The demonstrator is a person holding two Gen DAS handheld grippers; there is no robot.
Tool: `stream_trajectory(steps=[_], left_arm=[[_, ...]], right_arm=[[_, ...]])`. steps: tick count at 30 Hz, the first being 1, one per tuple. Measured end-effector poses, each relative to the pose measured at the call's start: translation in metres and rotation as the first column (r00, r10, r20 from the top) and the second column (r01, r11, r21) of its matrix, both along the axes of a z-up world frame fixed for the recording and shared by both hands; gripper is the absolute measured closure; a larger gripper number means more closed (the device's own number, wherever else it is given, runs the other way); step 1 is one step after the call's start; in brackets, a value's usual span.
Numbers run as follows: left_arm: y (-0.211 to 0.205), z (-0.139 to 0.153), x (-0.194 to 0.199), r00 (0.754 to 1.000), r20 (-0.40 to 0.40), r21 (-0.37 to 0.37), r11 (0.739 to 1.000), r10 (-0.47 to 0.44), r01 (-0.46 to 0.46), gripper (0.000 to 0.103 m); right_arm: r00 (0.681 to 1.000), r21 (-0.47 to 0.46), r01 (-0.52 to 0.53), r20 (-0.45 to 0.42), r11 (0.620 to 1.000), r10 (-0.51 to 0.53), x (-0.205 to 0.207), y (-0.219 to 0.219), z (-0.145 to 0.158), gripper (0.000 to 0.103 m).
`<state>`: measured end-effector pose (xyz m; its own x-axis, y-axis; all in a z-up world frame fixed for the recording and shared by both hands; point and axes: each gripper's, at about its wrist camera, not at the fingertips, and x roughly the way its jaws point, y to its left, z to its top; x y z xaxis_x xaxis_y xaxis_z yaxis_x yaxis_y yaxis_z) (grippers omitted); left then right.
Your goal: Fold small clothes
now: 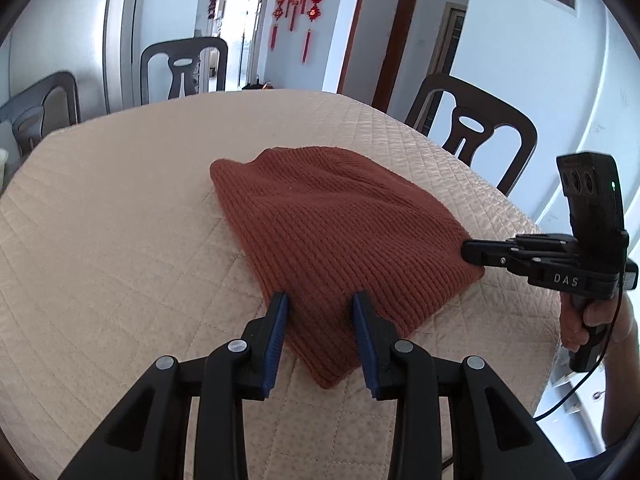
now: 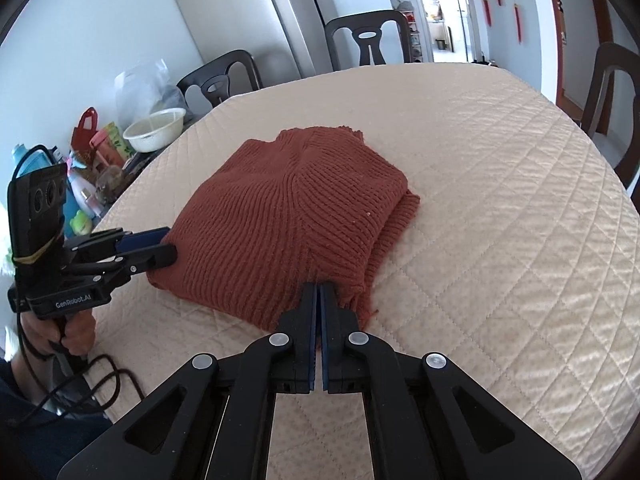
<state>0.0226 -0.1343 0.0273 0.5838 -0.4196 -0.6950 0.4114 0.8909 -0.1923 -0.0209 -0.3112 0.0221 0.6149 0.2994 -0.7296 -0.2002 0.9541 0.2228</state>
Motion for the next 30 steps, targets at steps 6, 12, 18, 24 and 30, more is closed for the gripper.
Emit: stream_trajectory(steps=[6,12,18,24,30], left_arm=[[0.004,0.019,0.000,0.999,0.024,-0.021,0.999,0.032,-0.031,0.067],[-0.006,0.009,0.020,0.999,-0.003,0.011,0.998,0.054,-0.054,0.067],[-0.005,0.014,0.022,0.997,0.000,0.005,0.997,0.073,-0.073,0.067],[-0.012,0.016,0.036,0.995,0.018,0.038,0.994,0.102,-0.102,0.067],[-0.015,0.009,0.038,0.994,0.026,0.065,0.992,0.110,-0.112,0.067]], right_arm=[[0.998,0.003,0.002,0.066,1.000,-0.002,-0.003,0.007,0.027,0.102],[0.999,-0.011,0.045,0.023,0.999,-0.045,0.022,0.006,0.011,0.101],[0.998,0.035,0.056,0.031,0.998,-0.057,0.020,-0.001,0.015,0.101],[0.996,0.040,0.076,0.054,0.996,-0.078,0.033,-0.001,0.022,0.100],[0.995,0.050,0.104,-0.005,0.993,-0.104,0.047,-0.009,0.003,0.100]])
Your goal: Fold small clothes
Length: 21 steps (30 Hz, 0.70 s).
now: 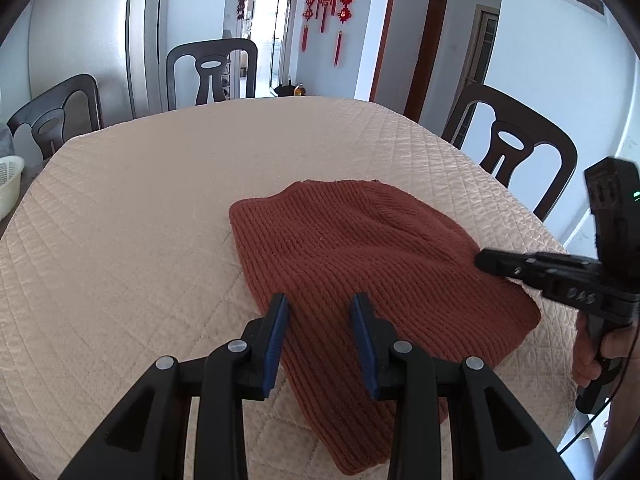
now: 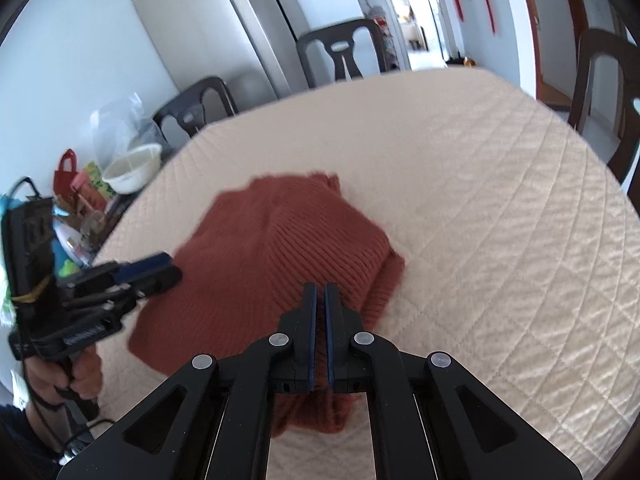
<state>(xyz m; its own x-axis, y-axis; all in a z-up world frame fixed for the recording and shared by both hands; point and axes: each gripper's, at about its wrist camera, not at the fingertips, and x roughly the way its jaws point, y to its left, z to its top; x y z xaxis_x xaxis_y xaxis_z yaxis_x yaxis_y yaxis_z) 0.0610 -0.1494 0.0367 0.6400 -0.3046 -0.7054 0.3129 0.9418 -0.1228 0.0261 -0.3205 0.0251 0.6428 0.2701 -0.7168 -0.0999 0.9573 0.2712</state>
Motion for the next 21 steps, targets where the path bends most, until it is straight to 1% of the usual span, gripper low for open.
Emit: stream_trajectory(steps=[4,12,13,17,21], left_arm=[[0.000,-0.003,-0.001,1.000,0.008,0.006,1.000,-0.002,0.001,0.066],[0.001,-0.001,0.000,1.000,0.002,0.004,1.000,0.002,-0.002,0.066],[0.002,0.000,-0.001,1.000,0.001,0.003,1.000,0.004,-0.004,0.066],[0.005,0.003,0.000,1.000,0.003,-0.005,1.000,0.028,-0.028,0.067],[0.008,0.003,0.006,0.998,0.004,0.002,0.998,0.061,-0.061,0.066]], right_arm=[[1.000,0.018,0.007,0.006,1.000,-0.007,-0.003,-0.004,-0.003,0.099],[1.000,-0.007,0.006,0.003,1.000,-0.006,-0.004,-0.001,0.002,0.099],[1.000,-0.013,0.007,0.004,1.000,-0.006,-0.004,-0.001,0.003,0.098],[1.000,-0.022,0.009,0.026,1.000,-0.008,-0.009,0.002,0.012,0.088],[0.998,-0.035,-0.015,0.053,0.999,0.017,-0.010,0.007,0.017,0.087]])
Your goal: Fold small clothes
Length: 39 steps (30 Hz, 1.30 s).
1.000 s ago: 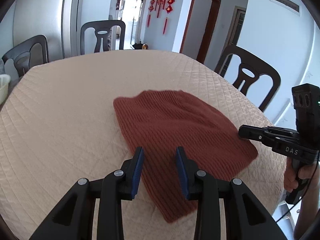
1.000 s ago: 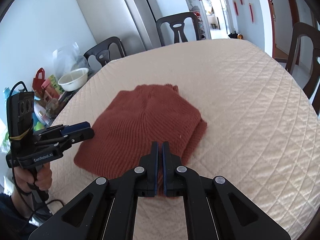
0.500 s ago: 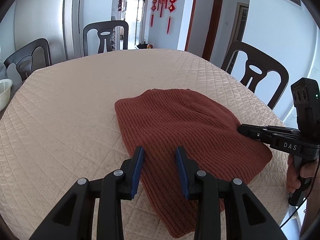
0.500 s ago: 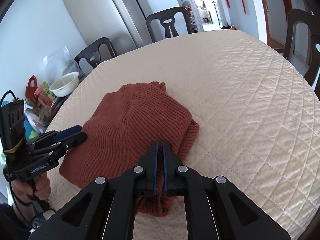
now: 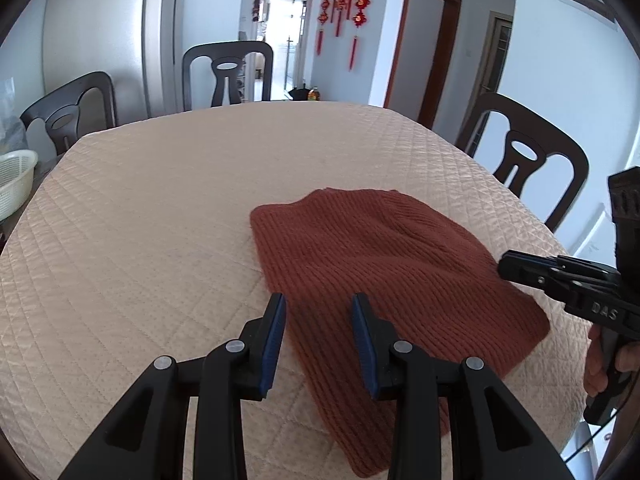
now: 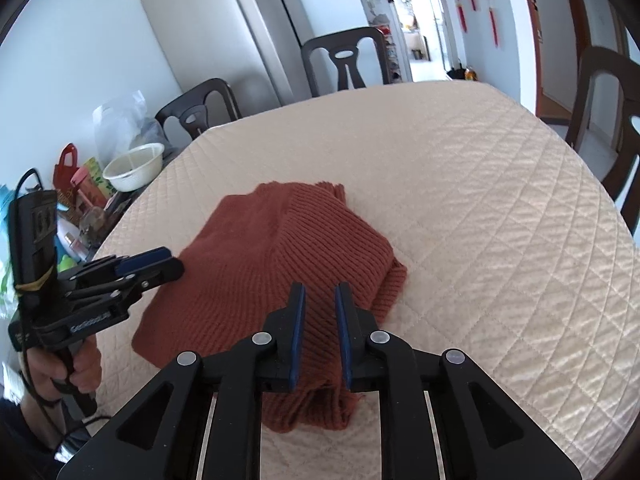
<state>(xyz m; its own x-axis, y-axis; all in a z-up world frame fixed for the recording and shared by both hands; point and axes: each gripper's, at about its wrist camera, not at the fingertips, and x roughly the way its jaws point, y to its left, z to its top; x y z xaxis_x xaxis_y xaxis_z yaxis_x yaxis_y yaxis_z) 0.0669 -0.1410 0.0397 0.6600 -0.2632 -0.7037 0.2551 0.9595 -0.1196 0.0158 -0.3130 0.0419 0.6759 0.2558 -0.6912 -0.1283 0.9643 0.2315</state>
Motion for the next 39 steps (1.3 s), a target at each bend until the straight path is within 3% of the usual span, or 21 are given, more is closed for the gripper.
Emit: stream_trajectory(steps=[6,11,20,26,33,34,37,39], left_arm=[[-0.001,-0.001,0.012,1.000,0.005,0.009,1.000,0.026,-0.026,0.066],[-0.004,-0.008,0.018,1.000,-0.008,0.019,1.000,0.017,-0.017,0.066],[0.005,0.001,0.004,0.999,-0.008,0.006,0.999,0.034,-0.034,0.066],[0.006,-0.004,0.000,0.999,-0.010,0.001,0.999,0.034,-0.034,0.064],[0.009,-0.001,-0.003,0.999,-0.013,-0.012,0.999,0.041,-0.041,0.064],[0.009,0.000,-0.003,0.999,-0.014,-0.014,0.999,0.042,-0.042,0.064],[0.009,-0.001,-0.002,0.999,-0.017,-0.023,0.999,0.041,-0.041,0.063],[0.009,-0.001,-0.001,0.999,-0.021,-0.036,0.999,0.038,-0.038,0.063]], right_arm=[[1.000,-0.001,0.009,0.007,1.000,-0.009,0.016,-0.001,-0.001,0.087],[0.998,0.027,0.030,-0.052,0.999,-0.029,0.034,-0.010,-0.018,0.087],[1.000,0.004,-0.011,-0.008,1.000,0.011,0.009,0.000,0.001,0.086],[0.999,-0.035,-0.032,-0.039,0.999,0.031,0.002,0.004,-0.011,0.085],[1.000,-0.015,-0.007,-0.025,1.000,0.007,-0.003,-0.003,-0.004,0.084],[1.000,-0.004,-0.001,-0.025,1.000,0.001,-0.003,-0.005,-0.004,0.083],[1.000,0.027,0.014,-0.027,1.000,-0.013,-0.001,-0.010,-0.004,0.062],[0.999,0.052,0.023,-0.033,0.998,-0.022,0.001,-0.015,-0.007,0.060]])
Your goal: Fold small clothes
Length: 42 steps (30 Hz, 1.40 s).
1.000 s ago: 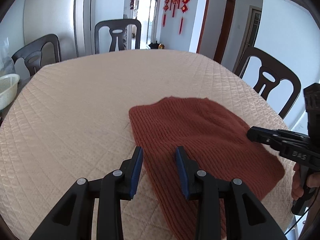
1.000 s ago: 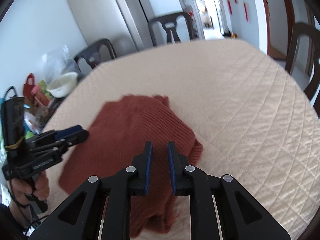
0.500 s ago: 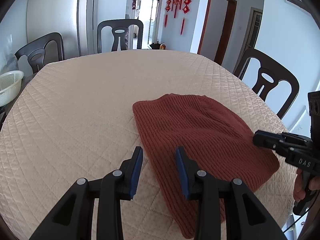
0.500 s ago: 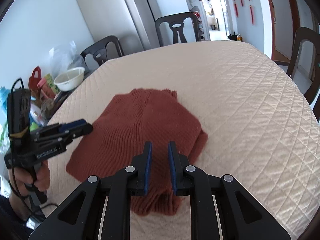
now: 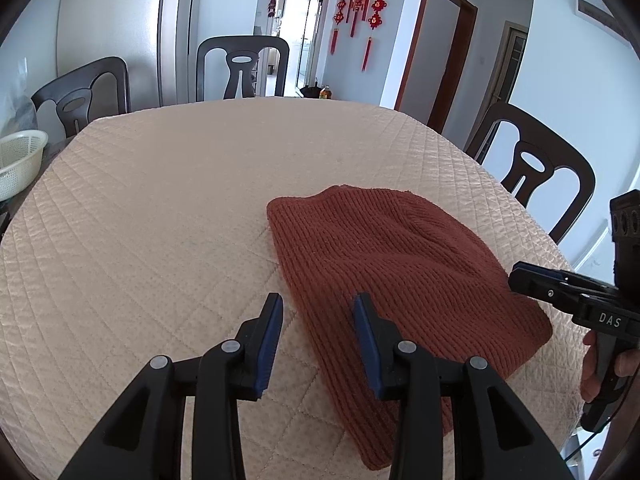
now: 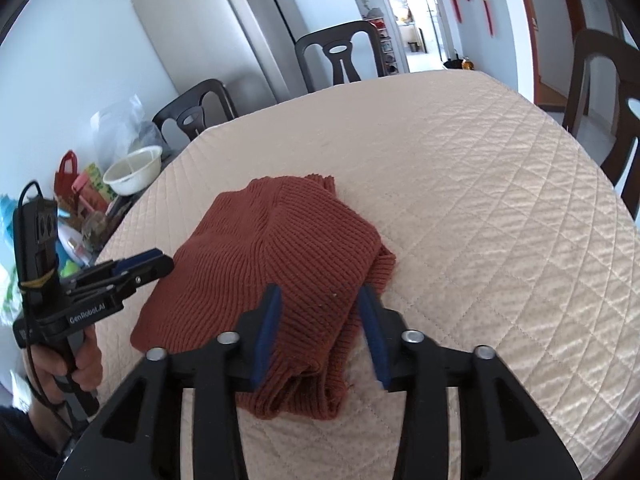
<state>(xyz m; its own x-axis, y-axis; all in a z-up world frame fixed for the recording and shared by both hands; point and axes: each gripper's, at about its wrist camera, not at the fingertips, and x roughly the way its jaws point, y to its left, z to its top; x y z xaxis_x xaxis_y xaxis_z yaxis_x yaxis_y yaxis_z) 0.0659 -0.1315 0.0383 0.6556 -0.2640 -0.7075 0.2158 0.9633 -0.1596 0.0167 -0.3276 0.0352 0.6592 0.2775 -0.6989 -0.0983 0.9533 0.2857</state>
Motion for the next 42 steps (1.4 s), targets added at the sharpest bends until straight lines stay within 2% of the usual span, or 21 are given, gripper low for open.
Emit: stream_trajectory(steps=[6,11,21,27,32,34,36,37,39,42], left_arm=[[0.005,-0.009,0.011,0.999,-0.036,-0.087,0.996,-0.015,0.012,0.058],[0.011,-0.017,0.016,0.998,-0.068,-0.157,0.988,-0.019,0.008,0.049],[0.016,-0.029,0.010,0.992,-0.117,-0.262,0.965,-0.050,0.018,0.047],[0.008,-0.029,0.018,0.991,-0.114,-0.242,0.969,-0.073,0.044,0.047],[0.008,-0.028,0.014,0.991,-0.115,-0.230,0.972,-0.071,0.043,0.047],[0.005,-0.026,0.011,0.992,-0.108,-0.203,0.978,-0.069,0.046,0.047],[0.000,-0.024,0.010,0.993,-0.100,-0.167,0.985,-0.067,0.050,0.048],[-0.002,-0.023,0.010,0.993,-0.095,-0.150,0.987,-0.068,0.053,0.049],[-0.007,-0.020,0.010,0.994,-0.084,-0.115,0.992,-0.068,0.058,0.052],[-0.011,-0.015,0.009,0.995,-0.069,-0.078,0.995,-0.069,0.064,0.062]], right_arm=[[0.999,0.090,0.042,-0.037,0.995,-0.039,0.011,-0.017,-0.011,0.060],[0.995,0.175,0.058,-0.085,0.983,-0.044,0.021,-0.026,-0.025,0.055],[0.995,0.286,0.048,-0.094,0.957,-0.022,0.014,-0.033,-0.030,0.055],[0.994,0.325,0.077,-0.097,0.943,-0.048,0.029,-0.043,-0.033,0.055],[0.995,0.351,0.037,-0.101,0.936,-0.001,0.025,-0.036,-0.033,0.055],[0.995,0.357,0.014,-0.098,0.934,0.023,0.021,-0.032,-0.034,0.055],[0.995,0.351,0.006,-0.096,0.936,0.030,0.020,-0.030,-0.035,0.063],[0.994,0.356,0.004,-0.101,0.935,0.034,0.022,-0.031,-0.036,0.071],[0.993,0.387,0.005,-0.107,0.922,0.040,0.025,-0.033,-0.039,0.074],[0.995,0.352,-0.008,-0.089,0.936,0.042,0.023,-0.028,-0.033,0.081]])
